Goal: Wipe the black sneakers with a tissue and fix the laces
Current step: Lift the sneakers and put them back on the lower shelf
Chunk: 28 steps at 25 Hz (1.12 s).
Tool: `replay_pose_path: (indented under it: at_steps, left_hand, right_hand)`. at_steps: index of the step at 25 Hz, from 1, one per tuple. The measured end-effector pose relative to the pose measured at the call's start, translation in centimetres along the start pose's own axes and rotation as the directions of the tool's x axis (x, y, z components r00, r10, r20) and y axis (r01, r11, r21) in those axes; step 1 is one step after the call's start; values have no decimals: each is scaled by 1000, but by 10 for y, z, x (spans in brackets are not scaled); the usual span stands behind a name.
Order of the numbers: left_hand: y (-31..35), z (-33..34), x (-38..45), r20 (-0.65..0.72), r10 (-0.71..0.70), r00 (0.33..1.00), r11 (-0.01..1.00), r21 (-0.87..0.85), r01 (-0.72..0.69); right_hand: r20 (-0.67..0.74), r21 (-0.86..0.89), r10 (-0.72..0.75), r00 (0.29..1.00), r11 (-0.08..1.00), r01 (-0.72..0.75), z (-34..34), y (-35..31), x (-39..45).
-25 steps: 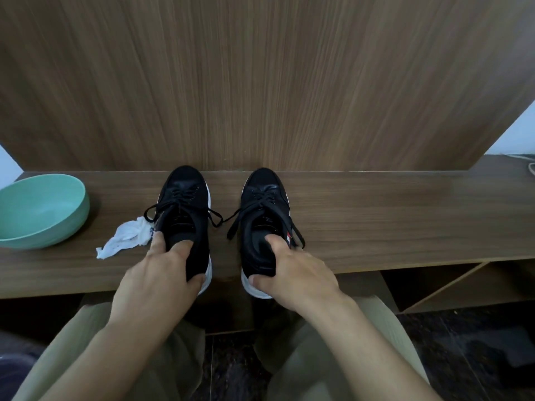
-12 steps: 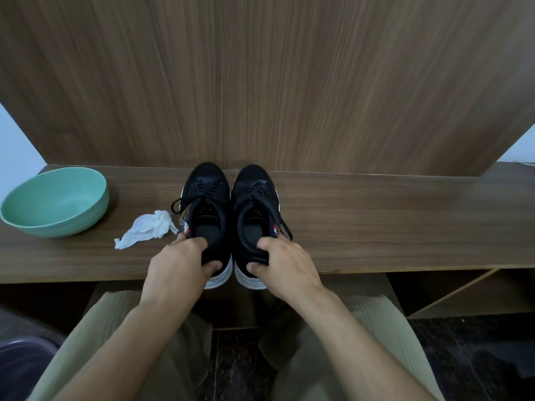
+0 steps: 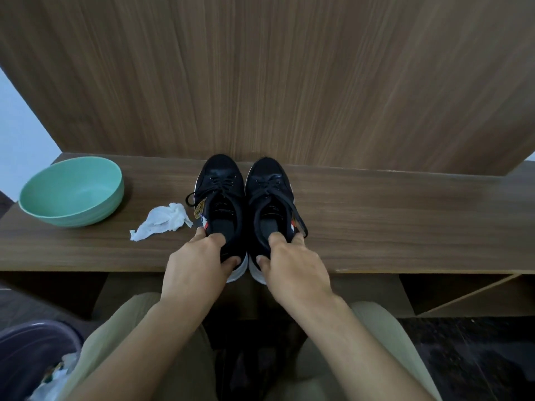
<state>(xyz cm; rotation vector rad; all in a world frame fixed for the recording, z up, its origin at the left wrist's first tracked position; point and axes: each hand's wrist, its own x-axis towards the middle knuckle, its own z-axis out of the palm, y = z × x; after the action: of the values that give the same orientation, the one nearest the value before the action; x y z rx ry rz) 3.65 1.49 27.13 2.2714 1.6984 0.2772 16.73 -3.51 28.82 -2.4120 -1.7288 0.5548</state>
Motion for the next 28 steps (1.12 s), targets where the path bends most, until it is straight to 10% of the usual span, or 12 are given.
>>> replay_pose_path:
  at_steps: [9,20,28]
  left_hand:
    - [-3,10,8,35,-16,999,990,140,11]
    - [-5,13,11,222,-80,972,994,-60,95]
    - [-12,-3,-29,93,-209,973,910,-345,229]
  right_hand:
    - [81,-70,70,994,995,-65,6,-2,13]
    - [225,-149,174,959,978,-142,10,-11,28]
    - [123,64,136,983,987,-145,8,-10,-26]
